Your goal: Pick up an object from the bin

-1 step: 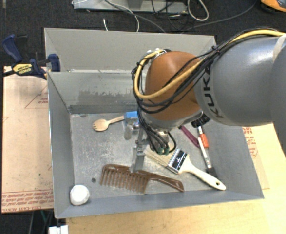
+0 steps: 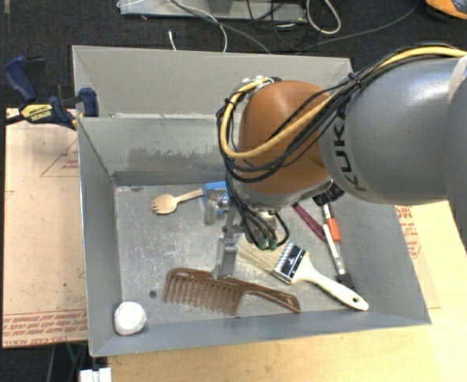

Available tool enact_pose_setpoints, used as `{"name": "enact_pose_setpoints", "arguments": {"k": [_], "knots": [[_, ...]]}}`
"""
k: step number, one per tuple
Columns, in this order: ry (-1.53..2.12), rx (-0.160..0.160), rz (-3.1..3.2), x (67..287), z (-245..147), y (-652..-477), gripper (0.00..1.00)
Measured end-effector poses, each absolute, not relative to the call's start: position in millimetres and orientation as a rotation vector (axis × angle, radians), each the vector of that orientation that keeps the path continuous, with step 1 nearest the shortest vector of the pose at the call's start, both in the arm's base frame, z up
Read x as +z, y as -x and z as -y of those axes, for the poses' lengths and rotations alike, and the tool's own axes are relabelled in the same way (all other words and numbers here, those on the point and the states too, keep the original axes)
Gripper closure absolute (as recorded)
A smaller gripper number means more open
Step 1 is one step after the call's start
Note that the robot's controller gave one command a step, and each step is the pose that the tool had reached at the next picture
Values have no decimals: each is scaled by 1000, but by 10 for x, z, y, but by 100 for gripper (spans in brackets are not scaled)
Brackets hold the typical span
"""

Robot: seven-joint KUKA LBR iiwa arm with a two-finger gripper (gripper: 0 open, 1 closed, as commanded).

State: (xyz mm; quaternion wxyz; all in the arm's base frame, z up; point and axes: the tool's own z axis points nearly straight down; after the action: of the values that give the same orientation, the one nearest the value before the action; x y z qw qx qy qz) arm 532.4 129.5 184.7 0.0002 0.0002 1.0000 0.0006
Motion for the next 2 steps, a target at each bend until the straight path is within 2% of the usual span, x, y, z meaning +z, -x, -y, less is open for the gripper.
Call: {"name": "enact_pose_setpoints", "arguments": {"k": [1, 2], "knots": [[-87, 3, -3144, 692, -1239, -4962, 0], [-35, 9, -3127, 1191, -1270, -4903, 0]]}}
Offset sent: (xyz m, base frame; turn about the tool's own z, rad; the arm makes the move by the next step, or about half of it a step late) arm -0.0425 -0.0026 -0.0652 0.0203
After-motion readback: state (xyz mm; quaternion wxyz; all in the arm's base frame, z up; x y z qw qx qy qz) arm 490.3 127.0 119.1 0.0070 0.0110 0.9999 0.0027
